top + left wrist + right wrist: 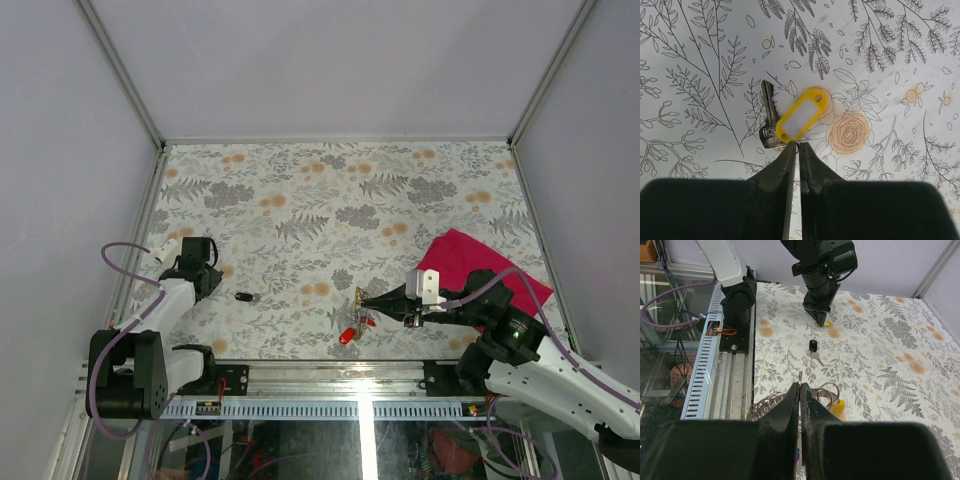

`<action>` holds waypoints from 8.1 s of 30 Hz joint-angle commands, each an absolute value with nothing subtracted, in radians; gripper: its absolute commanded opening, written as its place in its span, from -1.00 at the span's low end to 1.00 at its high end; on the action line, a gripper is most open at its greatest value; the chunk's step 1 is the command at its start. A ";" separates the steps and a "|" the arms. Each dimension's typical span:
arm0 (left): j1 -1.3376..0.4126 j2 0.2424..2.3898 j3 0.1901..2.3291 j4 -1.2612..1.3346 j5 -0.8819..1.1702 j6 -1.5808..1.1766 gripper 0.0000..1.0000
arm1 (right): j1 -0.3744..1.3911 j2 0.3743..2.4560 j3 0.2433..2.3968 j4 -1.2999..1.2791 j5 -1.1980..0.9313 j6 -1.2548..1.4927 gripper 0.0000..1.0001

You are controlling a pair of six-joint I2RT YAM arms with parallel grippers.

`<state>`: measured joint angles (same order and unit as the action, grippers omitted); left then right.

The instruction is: Put the keys on the keyring

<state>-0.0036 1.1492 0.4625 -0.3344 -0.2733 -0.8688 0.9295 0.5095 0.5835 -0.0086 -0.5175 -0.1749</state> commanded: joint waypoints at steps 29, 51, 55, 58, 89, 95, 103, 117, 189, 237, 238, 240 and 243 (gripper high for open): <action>-0.076 0.932 0.479 -0.195 0.315 -0.604 -1.00 | 0.934 0.475 0.620 0.009 -0.468 -0.191 -1.00; -0.450 0.889 0.659 0.134 0.696 -0.607 -1.00 | 0.935 0.473 0.630 0.010 -0.457 -0.196 -1.00; -0.493 0.896 0.688 0.211 0.765 -0.613 -1.00 | 0.935 0.490 0.630 0.057 -0.471 -0.190 -1.00; -0.528 0.896 0.714 0.218 0.772 -0.592 -1.00 | 0.935 0.506 0.629 0.108 -0.472 -0.178 -1.00; -0.743 0.784 0.721 0.474 0.286 -0.912 -1.00 | 0.935 0.672 0.611 0.591 -0.474 -0.477 -1.00; -0.756 0.781 0.717 0.489 0.255 -0.928 -1.00 | 0.935 0.748 0.659 0.650 -0.410 -0.335 -1.00; -0.778 0.784 0.707 0.494 0.236 -0.933 -1.00 | 0.934 0.792 0.678 0.734 -0.390 -0.225 -1.00; -0.799 0.802 0.725 0.452 0.210 -0.917 -1.00 | 0.935 0.837 0.689 0.776 -0.337 -0.213 -1.00; -0.820 0.730 0.887 0.141 0.213 -0.553 -0.44 | 0.935 0.747 0.689 0.756 -0.266 -0.065 -1.00; -0.820 0.821 0.965 0.219 0.629 -0.238 -0.28 | 0.935 0.789 0.814 0.676 -0.466 0.284 -1.00; -0.820 0.822 0.965 0.224 0.631 -0.240 -0.28 | 0.935 0.791 0.815 0.679 -0.466 0.286 -1.00; -0.819 0.828 0.965 0.229 0.639 -0.245 -0.31 | 0.934 0.793 0.813 0.685 -0.466 0.290 -1.00; -0.819 0.833 0.962 0.229 0.642 -0.247 -0.37 | 0.936 0.795 0.814 0.693 -0.466 0.295 -1.00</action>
<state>-0.8131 0.8288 0.9722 0.1562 0.6220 -0.2321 0.9295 0.7967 0.7662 0.5819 -0.4644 0.2768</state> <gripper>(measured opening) 0.332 0.010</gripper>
